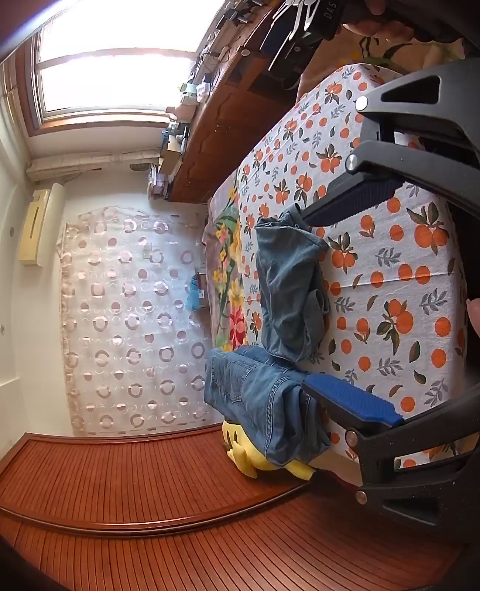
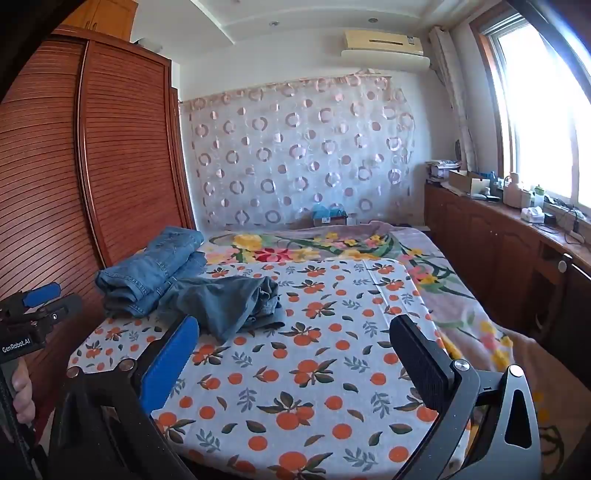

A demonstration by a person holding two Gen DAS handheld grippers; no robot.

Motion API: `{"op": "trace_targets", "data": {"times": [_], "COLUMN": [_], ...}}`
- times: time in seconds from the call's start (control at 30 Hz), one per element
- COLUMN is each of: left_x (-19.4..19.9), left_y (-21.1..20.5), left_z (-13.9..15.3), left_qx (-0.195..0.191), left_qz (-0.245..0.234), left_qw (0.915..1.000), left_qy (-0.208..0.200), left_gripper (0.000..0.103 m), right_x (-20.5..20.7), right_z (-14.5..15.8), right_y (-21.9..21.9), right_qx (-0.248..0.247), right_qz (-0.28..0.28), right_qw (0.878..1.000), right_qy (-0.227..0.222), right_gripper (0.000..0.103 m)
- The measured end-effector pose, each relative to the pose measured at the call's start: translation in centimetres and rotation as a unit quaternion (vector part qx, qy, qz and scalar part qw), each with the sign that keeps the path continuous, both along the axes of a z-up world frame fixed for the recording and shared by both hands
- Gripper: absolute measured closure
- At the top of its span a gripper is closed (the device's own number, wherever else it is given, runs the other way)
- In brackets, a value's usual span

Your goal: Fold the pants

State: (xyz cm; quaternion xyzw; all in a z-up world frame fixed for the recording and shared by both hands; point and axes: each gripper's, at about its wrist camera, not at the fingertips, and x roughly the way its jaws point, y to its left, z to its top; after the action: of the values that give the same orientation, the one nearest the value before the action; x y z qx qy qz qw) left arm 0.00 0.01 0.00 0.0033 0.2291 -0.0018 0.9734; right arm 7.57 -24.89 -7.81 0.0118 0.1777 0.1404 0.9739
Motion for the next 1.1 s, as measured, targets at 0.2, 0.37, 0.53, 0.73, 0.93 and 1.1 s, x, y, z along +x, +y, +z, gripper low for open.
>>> {"op": "trace_targets", "data": {"times": [0.2,0.37,0.53,0.73,0.93,1.1], "left_x": [0.0,0.1,0.0,0.0,0.0,0.0], "left_y": [0.1,0.0,0.0,0.0,0.0,0.0], "left_z": [0.0,0.0,0.0,0.0,0.0,0.0], "left_qx": [-0.001,0.001,0.002,0.003,0.002,0.003], "left_qz": [0.001,-0.001,-0.001,0.0,0.0,0.0], "left_qw": [1.0,1.0,1.0,1.0,1.0,1.0], "left_qy": [-0.001,0.0,-0.001,-0.001,-0.001,-0.001], "left_gripper": [0.021,0.02,0.02,0.021,0.021,0.021], "right_x": [0.6,-0.7,-0.1,-0.3,-0.3,-0.3], "right_z": [0.1,0.1,0.0,0.0,0.0,0.0], "right_y": [0.2,0.2,-0.1,-0.2,-0.1,-0.1], "right_qx": [0.002,0.003,0.005,0.005,0.005,0.005], "right_qz": [-0.004,-0.003,0.001,0.0,0.0,0.0], "right_qw": [1.0,1.0,1.0,1.0,1.0,1.0], "right_qy": [-0.002,-0.003,-0.001,-0.003,-0.003,-0.004], "right_gripper": [0.0,0.0,0.0,0.0,0.0,0.0]}}
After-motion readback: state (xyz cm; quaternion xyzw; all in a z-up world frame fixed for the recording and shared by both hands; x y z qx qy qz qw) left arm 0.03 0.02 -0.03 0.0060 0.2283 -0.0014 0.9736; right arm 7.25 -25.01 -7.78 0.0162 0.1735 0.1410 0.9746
